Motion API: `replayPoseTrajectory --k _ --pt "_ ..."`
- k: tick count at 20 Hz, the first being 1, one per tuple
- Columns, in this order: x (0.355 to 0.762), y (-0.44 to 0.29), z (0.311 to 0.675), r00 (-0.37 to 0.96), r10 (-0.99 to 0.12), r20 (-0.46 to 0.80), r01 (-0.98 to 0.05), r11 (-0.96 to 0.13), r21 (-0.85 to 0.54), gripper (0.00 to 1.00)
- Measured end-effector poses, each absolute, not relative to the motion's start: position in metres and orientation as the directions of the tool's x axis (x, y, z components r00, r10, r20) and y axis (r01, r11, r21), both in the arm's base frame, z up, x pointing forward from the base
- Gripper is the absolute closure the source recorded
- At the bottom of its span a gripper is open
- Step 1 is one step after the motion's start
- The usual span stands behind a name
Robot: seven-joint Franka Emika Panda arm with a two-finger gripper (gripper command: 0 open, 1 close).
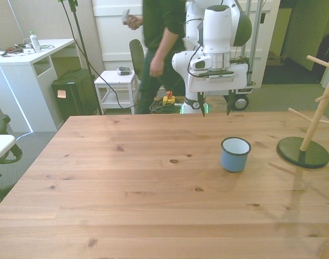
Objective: Hang the mug
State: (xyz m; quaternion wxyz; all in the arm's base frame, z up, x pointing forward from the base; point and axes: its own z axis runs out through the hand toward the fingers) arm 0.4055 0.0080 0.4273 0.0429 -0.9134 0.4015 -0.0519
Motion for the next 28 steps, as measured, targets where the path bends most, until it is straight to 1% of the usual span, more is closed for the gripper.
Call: replayPoseTrajectory --k 3,7,9,11,14,17,19,22,28 --pt "0.407 0.004 0.432 0.672 -0.738 0.060 -0.728 -0.674 -0.125 0.00" --pt "0.417 0.001 0.471 0.658 -0.750 0.069 -0.737 -0.660 -0.146 0.00" --pt "0.426 -0.003 0.485 0.633 -0.770 0.076 -0.755 -0.636 -0.158 0.00" --pt "0.438 -0.009 0.490 0.596 -0.800 0.072 -0.784 -0.599 -0.166 0.00" --pt "0.474 -0.005 0.498 0.524 -0.850 0.057 -0.831 -0.525 -0.182 0.00" --pt "0.512 -0.002 0.493 0.466 -0.884 0.033 -0.867 -0.464 -0.182 0.00" --pt "0.523 -0.003 0.481 0.445 -0.896 0.017 -0.881 -0.441 -0.170 0.00" --pt "0.528 -0.003 0.461 0.436 -0.900 0.010 -0.887 -0.432 -0.161 0.00" --pt "0.530 -0.010 0.437 0.421 -0.907 0.032 -0.890 -0.419 -0.178 0.00"
